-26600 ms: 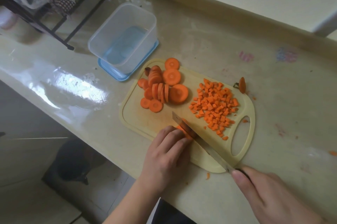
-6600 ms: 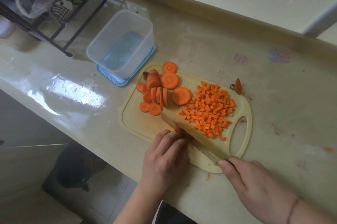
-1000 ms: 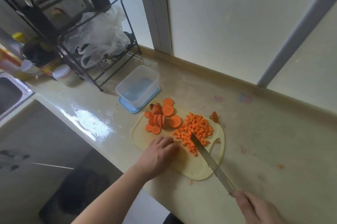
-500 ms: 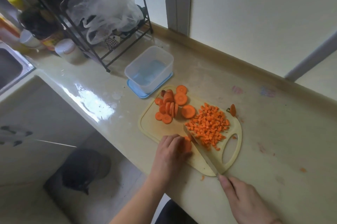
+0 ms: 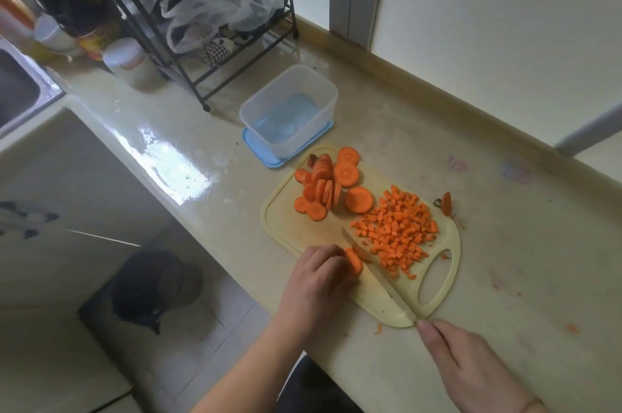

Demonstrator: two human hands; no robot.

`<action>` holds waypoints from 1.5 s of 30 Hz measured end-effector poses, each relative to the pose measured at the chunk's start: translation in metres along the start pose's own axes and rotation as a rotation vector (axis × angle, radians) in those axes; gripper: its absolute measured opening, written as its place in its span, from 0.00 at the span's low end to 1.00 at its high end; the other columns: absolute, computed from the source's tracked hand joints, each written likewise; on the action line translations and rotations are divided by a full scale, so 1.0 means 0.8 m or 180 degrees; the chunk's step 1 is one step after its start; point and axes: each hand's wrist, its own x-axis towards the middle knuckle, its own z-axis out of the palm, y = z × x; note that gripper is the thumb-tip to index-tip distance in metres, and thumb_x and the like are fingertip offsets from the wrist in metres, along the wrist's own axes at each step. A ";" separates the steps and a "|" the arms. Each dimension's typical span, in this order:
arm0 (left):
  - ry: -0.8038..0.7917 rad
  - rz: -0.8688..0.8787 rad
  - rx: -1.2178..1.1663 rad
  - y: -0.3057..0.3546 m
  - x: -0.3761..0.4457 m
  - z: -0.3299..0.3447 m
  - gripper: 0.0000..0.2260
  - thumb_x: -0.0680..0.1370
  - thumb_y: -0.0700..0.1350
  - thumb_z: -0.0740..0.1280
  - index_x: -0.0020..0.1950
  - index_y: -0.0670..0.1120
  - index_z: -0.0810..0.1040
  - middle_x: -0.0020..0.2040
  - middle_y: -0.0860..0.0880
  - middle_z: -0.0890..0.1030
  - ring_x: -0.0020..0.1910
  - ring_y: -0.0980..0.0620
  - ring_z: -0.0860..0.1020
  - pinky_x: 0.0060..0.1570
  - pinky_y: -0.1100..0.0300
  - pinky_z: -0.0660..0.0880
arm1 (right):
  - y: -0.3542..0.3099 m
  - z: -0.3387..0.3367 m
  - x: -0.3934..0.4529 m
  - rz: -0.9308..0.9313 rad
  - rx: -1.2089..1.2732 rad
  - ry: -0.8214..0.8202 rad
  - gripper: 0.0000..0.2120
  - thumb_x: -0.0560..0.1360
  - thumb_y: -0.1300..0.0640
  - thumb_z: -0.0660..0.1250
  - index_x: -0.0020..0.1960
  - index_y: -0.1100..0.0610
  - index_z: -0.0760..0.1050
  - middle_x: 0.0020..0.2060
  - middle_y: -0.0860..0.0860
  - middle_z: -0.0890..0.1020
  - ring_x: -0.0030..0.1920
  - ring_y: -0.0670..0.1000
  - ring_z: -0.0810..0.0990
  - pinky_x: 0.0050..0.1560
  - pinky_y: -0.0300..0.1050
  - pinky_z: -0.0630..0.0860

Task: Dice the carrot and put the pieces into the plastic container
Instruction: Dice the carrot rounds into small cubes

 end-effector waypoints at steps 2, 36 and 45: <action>0.0028 0.0011 -0.0009 0.002 0.001 0.001 0.08 0.80 0.46 0.72 0.53 0.42 0.82 0.56 0.47 0.80 0.53 0.50 0.77 0.54 0.59 0.76 | 0.000 -0.005 0.002 -0.0003 -0.0052 0.0007 0.44 0.60 0.17 0.36 0.36 0.53 0.72 0.34 0.44 0.80 0.33 0.44 0.78 0.37 0.41 0.71; -0.0285 0.0665 0.0257 -0.011 0.001 -0.005 0.08 0.75 0.37 0.77 0.52 0.38 0.85 0.53 0.41 0.82 0.55 0.41 0.80 0.57 0.53 0.78 | 0.003 0.000 0.001 -0.0210 -0.0142 0.0125 0.38 0.67 0.23 0.37 0.38 0.51 0.72 0.34 0.42 0.80 0.34 0.45 0.76 0.37 0.46 0.70; -0.0464 0.0627 0.0173 -0.018 -0.004 -0.004 0.12 0.73 0.33 0.78 0.55 0.37 0.84 0.58 0.41 0.82 0.61 0.41 0.79 0.60 0.52 0.77 | 0.004 0.005 -0.020 -0.0039 -0.0218 -0.0029 0.41 0.60 0.19 0.30 0.38 0.49 0.68 0.34 0.44 0.80 0.36 0.45 0.77 0.39 0.41 0.71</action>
